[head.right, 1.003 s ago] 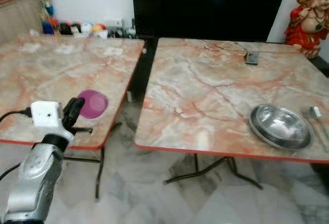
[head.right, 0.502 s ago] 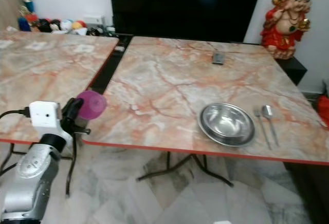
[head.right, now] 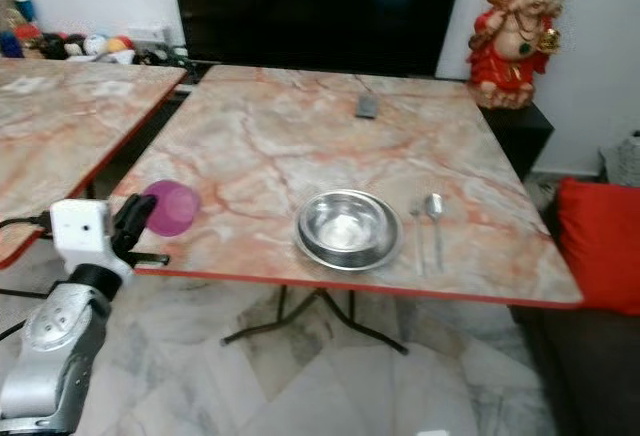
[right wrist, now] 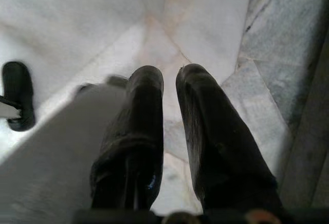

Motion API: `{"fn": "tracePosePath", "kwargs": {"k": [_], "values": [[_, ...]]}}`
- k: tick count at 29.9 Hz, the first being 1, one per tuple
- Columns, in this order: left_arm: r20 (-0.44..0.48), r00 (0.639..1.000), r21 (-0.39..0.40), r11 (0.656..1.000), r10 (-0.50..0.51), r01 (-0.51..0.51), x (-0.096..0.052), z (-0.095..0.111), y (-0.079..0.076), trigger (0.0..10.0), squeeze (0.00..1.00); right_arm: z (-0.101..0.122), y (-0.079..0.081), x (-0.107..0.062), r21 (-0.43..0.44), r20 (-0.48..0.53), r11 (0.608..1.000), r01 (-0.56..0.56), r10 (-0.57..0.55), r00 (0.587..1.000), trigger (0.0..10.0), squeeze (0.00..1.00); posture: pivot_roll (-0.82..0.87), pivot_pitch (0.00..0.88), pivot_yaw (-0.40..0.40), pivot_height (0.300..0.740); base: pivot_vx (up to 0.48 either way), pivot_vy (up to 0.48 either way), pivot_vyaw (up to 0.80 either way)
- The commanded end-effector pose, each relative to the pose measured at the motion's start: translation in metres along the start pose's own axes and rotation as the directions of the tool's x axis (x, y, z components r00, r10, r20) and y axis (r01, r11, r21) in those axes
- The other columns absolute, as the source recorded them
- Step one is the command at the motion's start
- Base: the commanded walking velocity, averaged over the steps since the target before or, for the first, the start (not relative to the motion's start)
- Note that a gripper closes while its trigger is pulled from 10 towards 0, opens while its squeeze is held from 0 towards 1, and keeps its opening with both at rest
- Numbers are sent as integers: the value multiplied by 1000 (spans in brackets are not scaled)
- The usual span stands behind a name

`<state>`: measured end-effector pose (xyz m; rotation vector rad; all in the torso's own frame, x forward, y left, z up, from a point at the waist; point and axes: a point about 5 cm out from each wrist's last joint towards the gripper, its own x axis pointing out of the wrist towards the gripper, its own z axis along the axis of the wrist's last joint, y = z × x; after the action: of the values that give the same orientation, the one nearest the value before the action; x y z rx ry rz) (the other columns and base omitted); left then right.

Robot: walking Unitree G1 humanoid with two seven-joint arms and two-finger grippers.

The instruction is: Setting the table

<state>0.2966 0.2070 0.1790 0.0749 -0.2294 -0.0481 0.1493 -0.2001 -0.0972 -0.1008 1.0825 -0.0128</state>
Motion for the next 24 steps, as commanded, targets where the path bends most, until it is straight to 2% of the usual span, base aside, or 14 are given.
{"fn": "tracePosePath", "kwargs": {"k": [1,7,24], "values": [[21,999,0,1000,-29,29,4,5,-6,10000,0,-4,-5,-1,4,-10,1000,14,-14,1000,10000,0,54,0,-2,740,0,-439,0],[-1,999,-4,999,-40,40,3,2,-8,10000,0,-3,-5,-1,0,-9,1000,11,-11,1000,10000,0,60,0,-4,740,0,0,0],[12,999,-33,999,-39,39,5,4,-5,10000,0,-3,-4,-1,-2,-5,1000,3,-3,1000,10000,0,55,0,-3,740,19,0,0]]}}
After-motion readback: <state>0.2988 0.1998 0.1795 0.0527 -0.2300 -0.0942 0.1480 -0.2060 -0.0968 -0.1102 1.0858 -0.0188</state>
